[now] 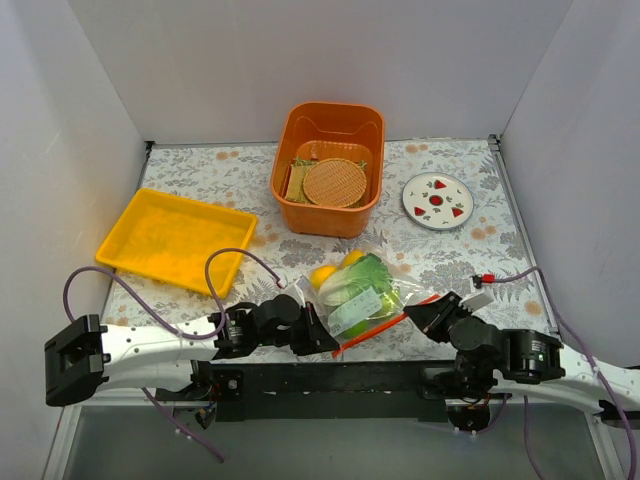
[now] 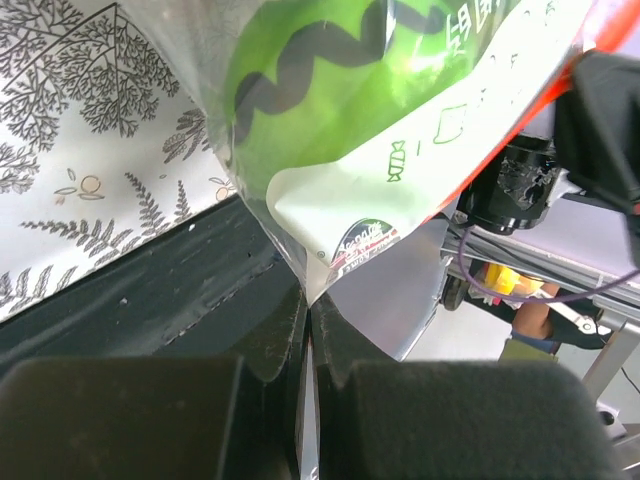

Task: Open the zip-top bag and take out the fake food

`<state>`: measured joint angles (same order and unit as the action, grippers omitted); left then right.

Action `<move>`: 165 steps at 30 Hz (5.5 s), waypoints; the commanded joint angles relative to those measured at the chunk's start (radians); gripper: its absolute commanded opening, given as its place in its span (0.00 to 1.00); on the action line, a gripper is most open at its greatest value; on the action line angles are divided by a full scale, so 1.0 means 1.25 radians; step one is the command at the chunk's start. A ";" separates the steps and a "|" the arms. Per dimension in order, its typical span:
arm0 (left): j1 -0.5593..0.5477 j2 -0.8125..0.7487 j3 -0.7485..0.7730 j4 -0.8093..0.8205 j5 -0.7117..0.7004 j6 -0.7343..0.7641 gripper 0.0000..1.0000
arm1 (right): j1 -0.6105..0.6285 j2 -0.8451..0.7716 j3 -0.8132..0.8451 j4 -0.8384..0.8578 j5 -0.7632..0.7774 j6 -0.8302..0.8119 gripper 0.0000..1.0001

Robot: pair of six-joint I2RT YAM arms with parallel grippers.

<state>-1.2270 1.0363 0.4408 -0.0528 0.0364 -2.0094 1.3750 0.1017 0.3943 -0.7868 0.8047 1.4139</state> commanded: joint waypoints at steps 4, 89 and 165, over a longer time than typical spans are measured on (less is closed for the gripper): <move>-0.003 -0.055 0.036 -0.179 -0.001 -0.016 0.00 | -0.004 0.131 0.186 -0.156 0.209 -0.108 0.12; -0.003 0.107 0.476 -0.535 -0.376 0.391 0.29 | -0.283 0.704 0.438 0.422 -0.347 -0.688 0.01; -0.003 0.147 0.508 -0.320 -0.338 0.405 0.00 | -0.272 0.698 0.511 0.178 -0.478 -0.657 0.34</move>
<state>-1.2285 1.2140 1.0180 -0.4892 -0.3866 -1.5078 1.0264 0.9558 1.0229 -0.5571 0.2348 0.5964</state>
